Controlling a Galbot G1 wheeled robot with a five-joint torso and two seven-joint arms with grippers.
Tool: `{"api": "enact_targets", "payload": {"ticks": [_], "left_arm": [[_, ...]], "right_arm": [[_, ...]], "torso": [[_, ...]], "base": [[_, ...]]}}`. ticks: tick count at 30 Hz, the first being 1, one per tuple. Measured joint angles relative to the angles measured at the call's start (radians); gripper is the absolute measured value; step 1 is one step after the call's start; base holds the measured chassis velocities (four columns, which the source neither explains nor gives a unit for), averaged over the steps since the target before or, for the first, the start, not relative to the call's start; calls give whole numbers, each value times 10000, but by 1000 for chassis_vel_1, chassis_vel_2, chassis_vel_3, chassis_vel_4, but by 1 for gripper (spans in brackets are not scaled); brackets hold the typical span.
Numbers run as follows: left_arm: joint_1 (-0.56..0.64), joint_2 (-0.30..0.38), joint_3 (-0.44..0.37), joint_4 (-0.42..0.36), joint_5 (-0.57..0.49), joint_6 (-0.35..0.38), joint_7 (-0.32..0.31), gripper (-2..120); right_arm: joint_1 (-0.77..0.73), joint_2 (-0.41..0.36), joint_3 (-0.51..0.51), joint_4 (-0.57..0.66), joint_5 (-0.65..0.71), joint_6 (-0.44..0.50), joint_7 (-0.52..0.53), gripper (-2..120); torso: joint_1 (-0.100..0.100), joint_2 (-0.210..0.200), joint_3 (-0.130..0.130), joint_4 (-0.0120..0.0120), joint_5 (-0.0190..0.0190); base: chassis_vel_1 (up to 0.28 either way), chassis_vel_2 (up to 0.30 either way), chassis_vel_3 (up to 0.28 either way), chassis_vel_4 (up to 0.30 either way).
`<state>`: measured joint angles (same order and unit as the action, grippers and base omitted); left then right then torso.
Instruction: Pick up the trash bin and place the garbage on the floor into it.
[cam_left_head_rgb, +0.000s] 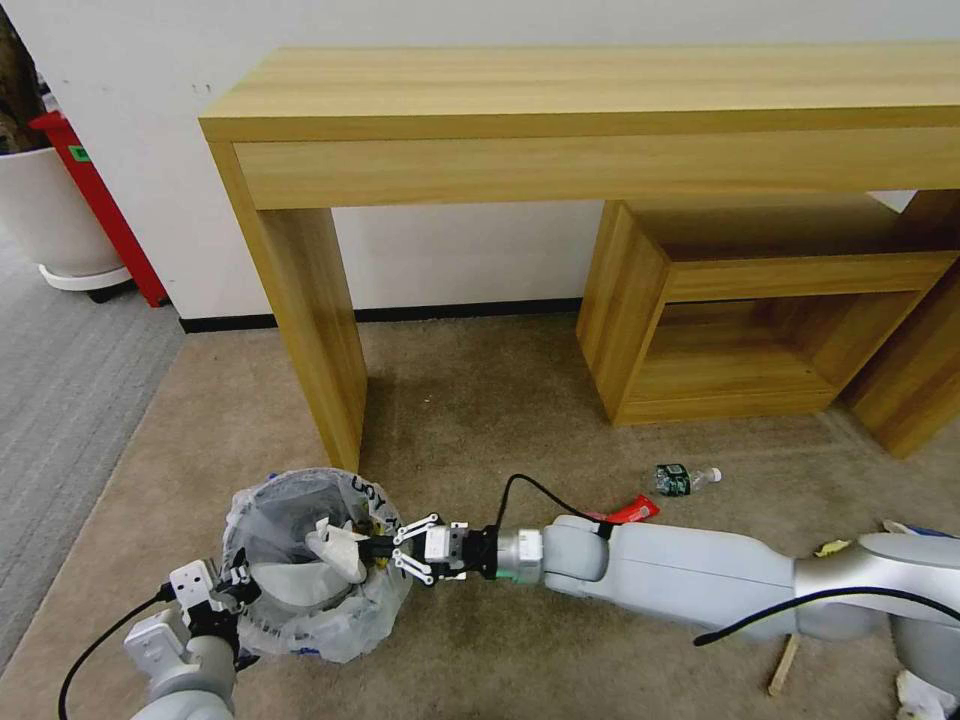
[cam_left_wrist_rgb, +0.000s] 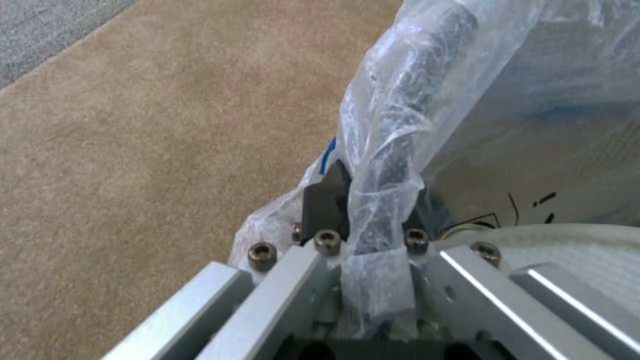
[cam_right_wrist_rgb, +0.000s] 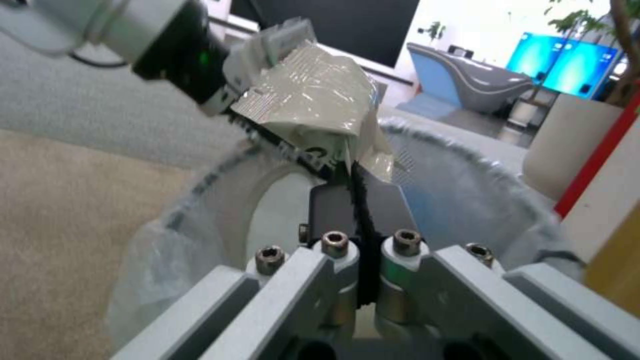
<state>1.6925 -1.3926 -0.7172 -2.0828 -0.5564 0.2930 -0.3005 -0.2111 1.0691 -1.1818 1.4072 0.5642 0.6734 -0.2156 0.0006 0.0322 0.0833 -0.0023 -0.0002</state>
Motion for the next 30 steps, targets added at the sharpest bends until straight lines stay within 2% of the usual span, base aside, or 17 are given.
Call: {"api": "enact_targets", "payload": {"ticks": [6,13,23,24,28,29,30], "left_arm": [[29,-12,-1,-22,-2,0,13,0],[46,0,1,-22,-5,-13,26,0],[115,-44,75,-32,26,-18,80,0],[115,-44,75,-32,26,-18,80,0],[128,-46,78,-32,41,-18,86,0],[128,-46,78,-32,41,-18,86,0],[128,-42,75,-27,41,-18,88,0]], "right_arm": [[22,853,-193,-595,-109,-134,278,0],[12,1257,-142,-1038,-292,-324,556,0],[-142,1256,147,-1516,-524,-327,635,37],[-142,1256,147,-1516,-524,-327,635,37],[-296,1099,444,-1424,-573,-306,678,55],[-296,1099,444,-1424,-573,-306,678,55],[-343,987,567,-1248,-519,-357,796,60]], "torso": [[0,0,0,1,1],[0,1,0,0,0],[0,0,0,0,1],[0,0,0,0,1],[0,0,0,0,2],[0,0,0,0,2],[0,0,0,0,2]], "base": [[0,0,0,0],[0,0,0,0],[0,0,0,0],[0,0,0,0],[0,0,0,0],[0,0,0,0],[0,0,0,0]]}}
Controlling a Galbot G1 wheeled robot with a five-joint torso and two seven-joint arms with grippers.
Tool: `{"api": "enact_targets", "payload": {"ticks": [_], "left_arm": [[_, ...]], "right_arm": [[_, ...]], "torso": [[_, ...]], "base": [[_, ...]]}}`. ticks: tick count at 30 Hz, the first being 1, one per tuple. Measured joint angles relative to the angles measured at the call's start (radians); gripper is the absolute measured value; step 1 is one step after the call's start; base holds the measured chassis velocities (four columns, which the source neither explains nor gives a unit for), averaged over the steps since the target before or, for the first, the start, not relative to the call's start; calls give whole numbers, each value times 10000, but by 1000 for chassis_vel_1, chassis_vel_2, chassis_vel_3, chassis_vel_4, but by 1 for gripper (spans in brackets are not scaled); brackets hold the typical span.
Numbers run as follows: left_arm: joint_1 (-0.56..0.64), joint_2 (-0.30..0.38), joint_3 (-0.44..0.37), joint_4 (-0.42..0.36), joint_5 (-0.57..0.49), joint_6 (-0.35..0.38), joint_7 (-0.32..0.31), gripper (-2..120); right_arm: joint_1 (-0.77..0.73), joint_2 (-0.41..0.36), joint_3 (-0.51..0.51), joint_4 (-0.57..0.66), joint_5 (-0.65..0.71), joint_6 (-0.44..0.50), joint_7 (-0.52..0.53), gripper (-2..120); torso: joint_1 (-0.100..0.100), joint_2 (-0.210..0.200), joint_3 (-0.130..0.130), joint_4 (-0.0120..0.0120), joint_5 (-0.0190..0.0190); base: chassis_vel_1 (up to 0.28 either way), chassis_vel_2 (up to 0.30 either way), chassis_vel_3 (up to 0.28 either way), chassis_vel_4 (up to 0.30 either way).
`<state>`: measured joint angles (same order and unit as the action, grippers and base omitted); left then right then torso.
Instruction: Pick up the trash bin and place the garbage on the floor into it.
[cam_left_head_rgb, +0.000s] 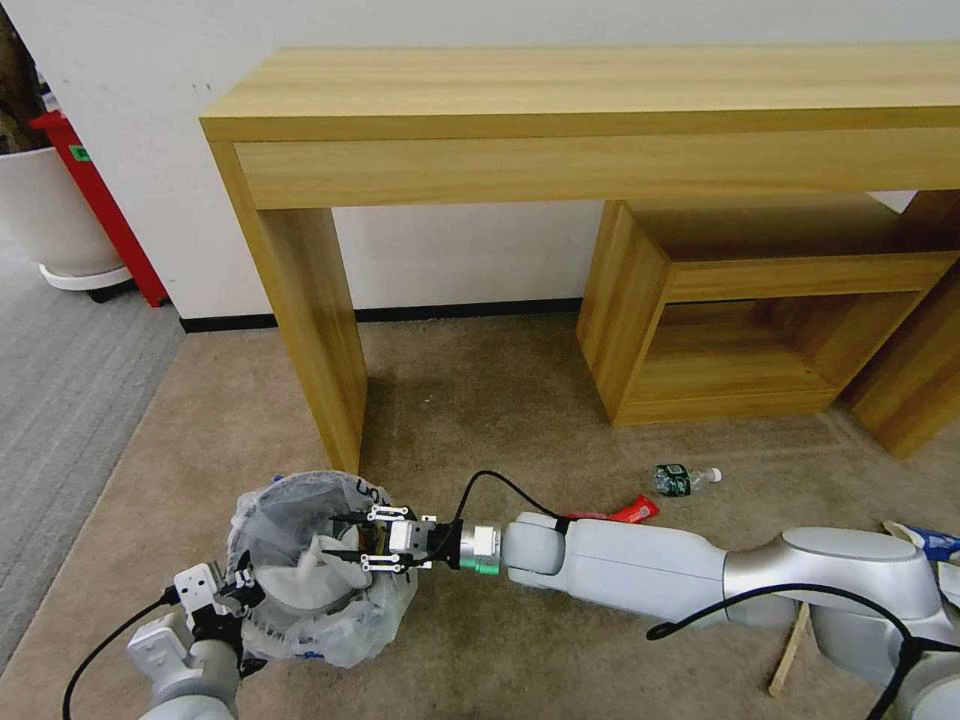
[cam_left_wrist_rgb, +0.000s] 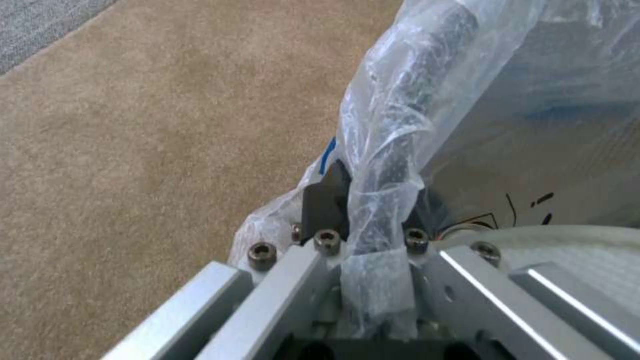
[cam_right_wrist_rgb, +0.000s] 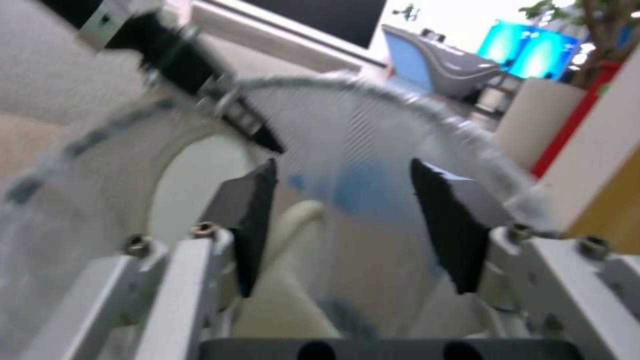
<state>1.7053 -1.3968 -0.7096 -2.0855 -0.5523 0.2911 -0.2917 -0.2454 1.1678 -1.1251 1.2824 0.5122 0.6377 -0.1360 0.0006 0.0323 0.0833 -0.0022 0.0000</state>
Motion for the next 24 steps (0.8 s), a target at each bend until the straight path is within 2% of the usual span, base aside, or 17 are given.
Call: {"api": "enact_targets", "payload": {"ticks": [6,7,10,11,14,15,18,24], "left_arm": [[2,61,-52,97,7,-13,1,0],[2,61,-52,97,7,-13,1,0],[5,134,-89,170,9,-23,2,0],[5,134,-89,170,9,-23,2,0],[-7,198,-111,213,-6,-29,2,0],[-7,198,-111,213,-6,-29,2,0],[-18,271,-124,235,-35,-29,-2,0],[-14,331,-125,235,-61,-30,-21,0]], "right_arm": [[-417,-738,926,1012,548,-702,1160,84],[-417,-738,926,1012,548,-702,1160,84],[-1111,-1148,2274,1686,1109,-1647,2280,97],[-1111,-1148,2274,1686,1109,-1647,2280,97],[-1754,-1451,3403,2199,1661,-2324,2937,100],[-1754,-1451,3403,2199,1661,-2324,2937,100],[-2354,-1729,4419,2676,1868,-2753,3404,100],[-2956,-2109,5542,3342,2120,-3300,4110,100]], "torso": [[0,0,0,-1,0],[0,0,0,-1,0],[-1,0,0,0,1],[-1,0,0,0,1],[0,1,0,-1,2],[0,1,0,-1,2],[0,0,0,-1,2],[0,0,0,0,1]], "base": [[0,0,0,0],[0,0,0,0],[0,0,0,0],[0,0,0,0],[0,0,0,0],[0,0,0,0],[0,0,0,0],[0,0,0,0]]}}
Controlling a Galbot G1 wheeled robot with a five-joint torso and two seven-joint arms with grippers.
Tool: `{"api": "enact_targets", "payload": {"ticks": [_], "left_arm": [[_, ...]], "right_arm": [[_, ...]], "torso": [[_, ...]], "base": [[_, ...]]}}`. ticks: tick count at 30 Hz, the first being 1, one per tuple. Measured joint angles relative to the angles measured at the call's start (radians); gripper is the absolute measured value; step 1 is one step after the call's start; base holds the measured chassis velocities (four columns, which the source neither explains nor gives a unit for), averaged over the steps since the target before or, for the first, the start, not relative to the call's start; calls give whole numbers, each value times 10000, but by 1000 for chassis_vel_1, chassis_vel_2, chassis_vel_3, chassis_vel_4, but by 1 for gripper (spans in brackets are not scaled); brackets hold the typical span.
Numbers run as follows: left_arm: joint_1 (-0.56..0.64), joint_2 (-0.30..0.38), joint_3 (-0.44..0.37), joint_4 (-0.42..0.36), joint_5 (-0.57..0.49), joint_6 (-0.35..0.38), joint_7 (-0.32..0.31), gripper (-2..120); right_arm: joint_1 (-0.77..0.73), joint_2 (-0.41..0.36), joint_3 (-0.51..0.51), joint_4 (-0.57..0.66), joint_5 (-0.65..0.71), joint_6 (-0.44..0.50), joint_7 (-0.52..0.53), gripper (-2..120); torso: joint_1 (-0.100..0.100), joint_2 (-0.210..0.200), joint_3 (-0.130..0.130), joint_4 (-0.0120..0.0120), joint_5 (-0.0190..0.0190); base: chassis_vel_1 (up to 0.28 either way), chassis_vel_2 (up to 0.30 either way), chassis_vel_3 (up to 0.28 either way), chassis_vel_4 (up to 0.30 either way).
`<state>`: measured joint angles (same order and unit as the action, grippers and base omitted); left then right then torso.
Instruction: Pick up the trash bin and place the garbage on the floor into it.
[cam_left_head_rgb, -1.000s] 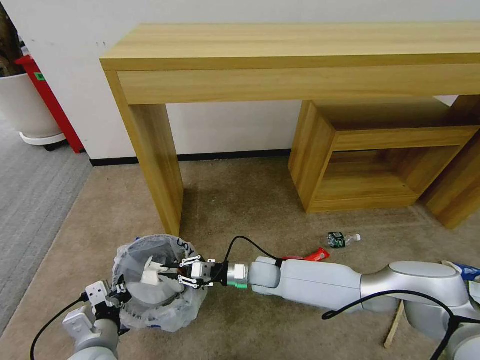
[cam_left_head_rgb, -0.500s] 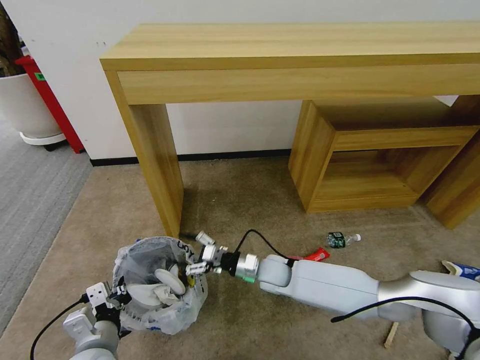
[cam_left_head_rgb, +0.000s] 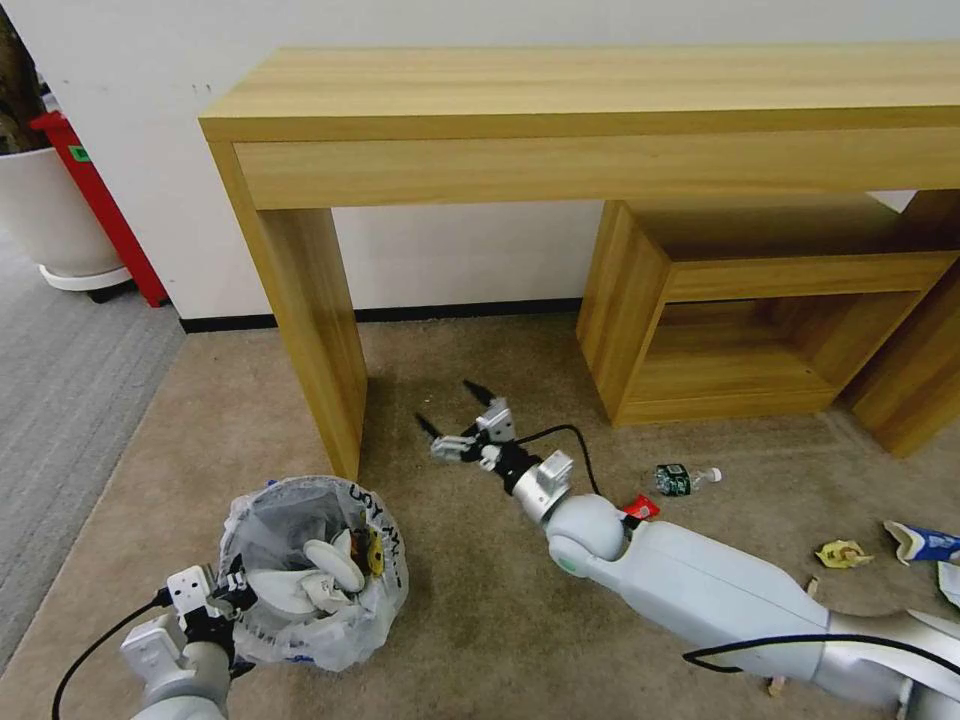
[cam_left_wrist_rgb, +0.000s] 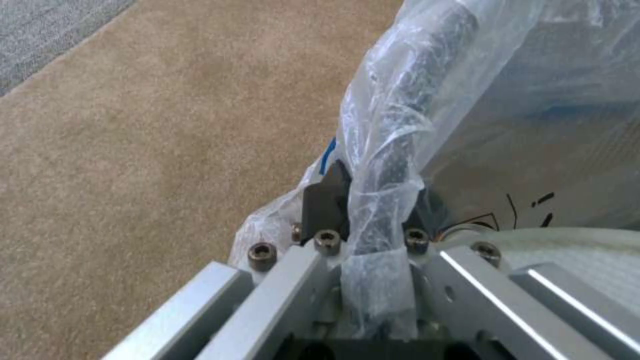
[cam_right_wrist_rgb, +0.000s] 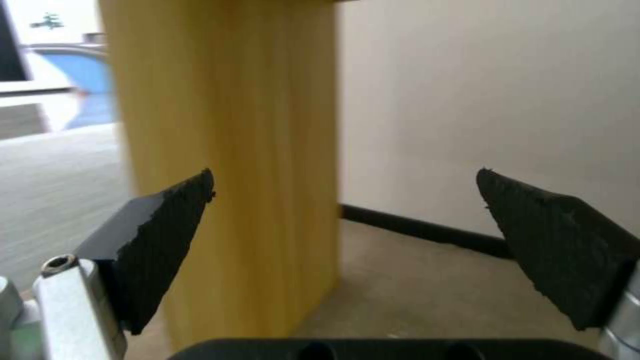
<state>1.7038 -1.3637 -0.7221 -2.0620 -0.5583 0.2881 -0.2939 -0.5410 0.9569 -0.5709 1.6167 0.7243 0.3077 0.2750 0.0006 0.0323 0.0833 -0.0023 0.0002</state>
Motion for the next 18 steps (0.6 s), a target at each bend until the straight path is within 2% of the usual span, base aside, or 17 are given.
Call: {"api": "enact_targets", "payload": {"ticks": [6,7,11,17,18], "left_arm": [[11,19,30,21,5,-6,3,0],[11,19,30,21,5,-6,3,0],[-36,7,49,61,16,-16,11,0],[-59,6,29,81,8,-18,13,0],[-58,17,5,82,-3,-19,13,0]], "right_arm": [[-709,-465,1472,663,1084,-1114,1338,100],[-709,-465,1472,663,1084,-1114,1338,100],[-1099,-454,2206,722,2140,-2331,2899,100],[-1619,-279,2750,610,2858,-3392,4157,100],[-1871,-212,2976,529,3049,-3707,4667,100]], "torso": [[0,0,-1,-1,-2],[0,0,-1,-1,-2],[0,0,0,0,-2],[0,0,0,2,-1],[0,0,0,-1,-1]], "base": [[0,0,0,0],[0,0,0,0],[0,0,0,0],[0,0,0,0],[0,0,0,0]]}}
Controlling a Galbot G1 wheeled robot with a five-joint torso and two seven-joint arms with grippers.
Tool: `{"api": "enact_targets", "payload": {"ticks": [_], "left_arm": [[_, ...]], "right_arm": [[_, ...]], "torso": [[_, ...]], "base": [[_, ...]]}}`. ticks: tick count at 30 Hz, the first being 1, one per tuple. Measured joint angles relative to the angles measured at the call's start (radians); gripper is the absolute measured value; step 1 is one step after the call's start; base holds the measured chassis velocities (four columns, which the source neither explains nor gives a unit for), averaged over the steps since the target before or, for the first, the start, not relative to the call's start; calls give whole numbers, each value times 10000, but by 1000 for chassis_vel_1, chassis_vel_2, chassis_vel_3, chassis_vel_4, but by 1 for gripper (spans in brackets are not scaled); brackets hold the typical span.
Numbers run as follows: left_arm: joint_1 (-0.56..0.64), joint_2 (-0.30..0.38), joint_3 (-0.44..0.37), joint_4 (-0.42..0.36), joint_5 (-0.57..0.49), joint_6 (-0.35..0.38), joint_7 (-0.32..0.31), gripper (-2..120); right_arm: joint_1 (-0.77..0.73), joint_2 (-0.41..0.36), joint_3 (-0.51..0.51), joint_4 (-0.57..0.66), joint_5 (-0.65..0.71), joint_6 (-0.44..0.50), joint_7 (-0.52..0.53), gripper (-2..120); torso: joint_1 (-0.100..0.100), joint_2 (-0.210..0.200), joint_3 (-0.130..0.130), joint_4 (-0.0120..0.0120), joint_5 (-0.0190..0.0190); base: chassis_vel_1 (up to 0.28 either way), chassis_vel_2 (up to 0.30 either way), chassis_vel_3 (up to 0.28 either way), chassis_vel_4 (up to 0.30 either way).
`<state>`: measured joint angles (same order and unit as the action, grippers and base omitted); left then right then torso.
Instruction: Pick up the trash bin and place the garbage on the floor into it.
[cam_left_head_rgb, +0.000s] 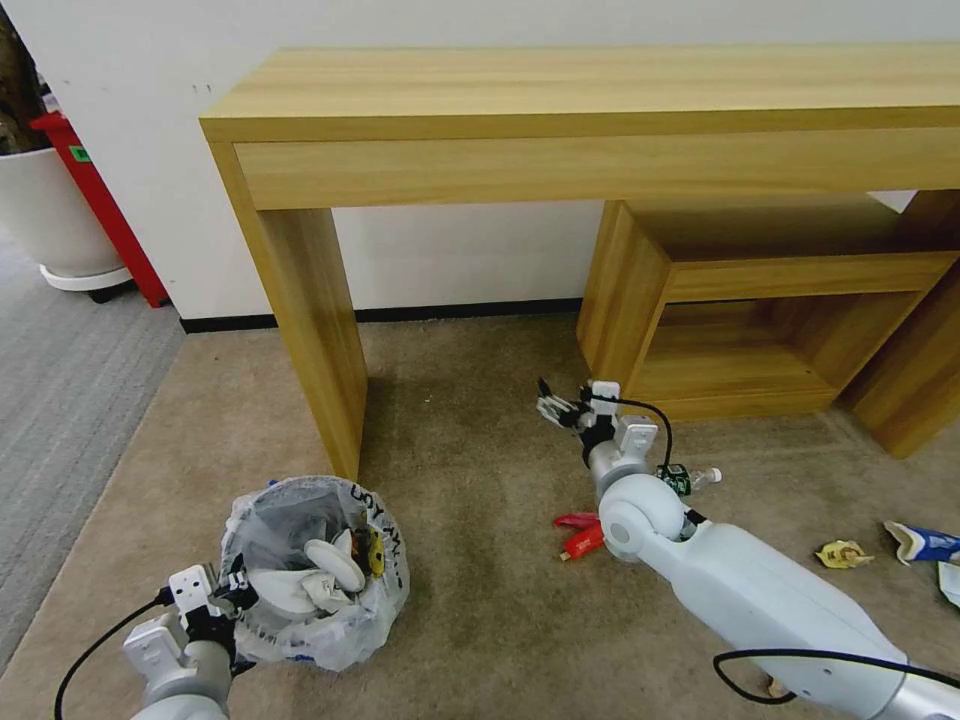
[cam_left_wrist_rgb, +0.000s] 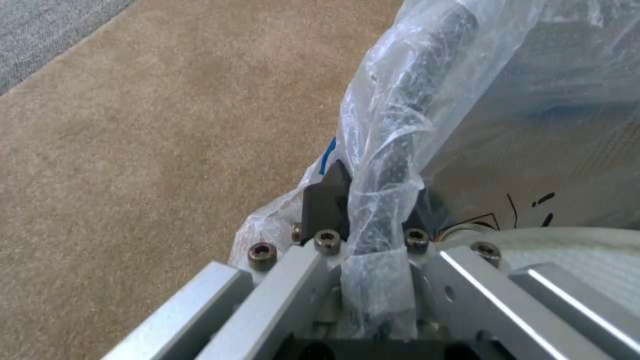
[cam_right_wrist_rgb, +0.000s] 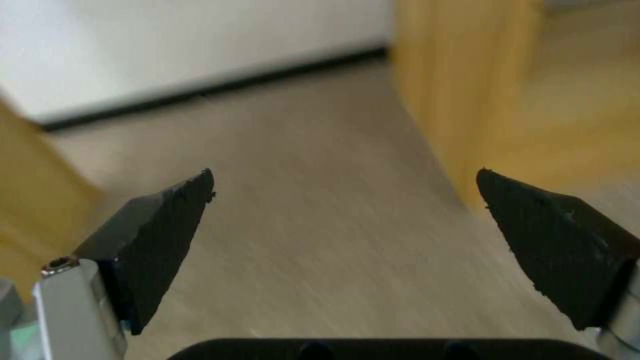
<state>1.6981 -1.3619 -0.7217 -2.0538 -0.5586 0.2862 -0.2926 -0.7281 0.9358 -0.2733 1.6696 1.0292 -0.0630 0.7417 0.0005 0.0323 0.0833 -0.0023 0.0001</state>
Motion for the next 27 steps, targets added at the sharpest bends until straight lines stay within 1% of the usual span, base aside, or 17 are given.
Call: {"api": "enact_targets", "payload": {"ticks": [2,3,5,7,10,11,13,19,21,22,23,24,26,27], "left_arm": [[-15,15,-14,5,-22,0,0,0],[-15,15,-14,5,-22,0,0,0],[-36,30,-26,22,-34,-1,-2,0],[-43,32,-26,29,-36,-1,-2,0],[-105,25,-5,104,-41,-10,-2,0],[-105,25,-5,104,-41,-10,-2,0],[-141,-5,38,148,-35,-15,-2,0],[-159,-28,67,174,-26,-15,0,0],[-160,-39,74,176,-25,-15,1,0],[-148,-52,74,177,-19,-15,0,0],[-148,-52,74,177,-19,-15,0,0],[-127,-60,73,176,-19,-17,1,0],[-64,-77,49,166,-19,-32,3,0],[-64,-77,49,166,-19,-32,3,0]], "right_arm": [[-294,120,194,-205,192,-228,827,100],[-294,120,194,-205,192,-228,827,100],[-640,184,418,-465,295,-369,1270,100],[-707,194,464,-519,324,-395,1346,100],[-1151,332,715,-1097,524,-576,1774,100],[-1151,332,715,-1097,524,-576,1774,100],[-1417,505,828,-1594,446,-573,1838,100],[-1526,845,895,-2108,445,-563,1932,99],[-1524,1086,897,-2410,405,-492,1976,98],[-1501,1373,910,-2684,406,-448,2005,98],[-1501,1373,910,-2684,406,-448,2005,98],[-1481,1586,920,-2858,417,-433,2007,98],[-1382,2243,945,-3445,404,-378,1964,96],[-1382,2243,945,-3445,404,-378,1964,96]], "torso": [[0,0,0,0,0],[0,0,0,0,0],[0,0,0,1,2],[0,1,0,1,1],[0,0,0,-1,0],[0,0,0,-1,0],[0,0,0,-2,-1],[0,0,0,-1,-2],[0,0,0,1,0],[0,0,0,1,-1],[0,0,0,1,-1],[0,0,0,1,-2],[0,0,0,1,-2],[0,0,0,1,-2]], "base": [[0,0,0,0],[0,0,0,0],[0,0,0,0],[0,0,0,0],[0,0,0,0],[0,0,0,0],[0,0,0,0],[0,0,0,0],[0,0,0,0],[0,0,0,0],[0,0,0,0],[0,0,0,0],[0,0,0,0],[0,0,0,0]]}}
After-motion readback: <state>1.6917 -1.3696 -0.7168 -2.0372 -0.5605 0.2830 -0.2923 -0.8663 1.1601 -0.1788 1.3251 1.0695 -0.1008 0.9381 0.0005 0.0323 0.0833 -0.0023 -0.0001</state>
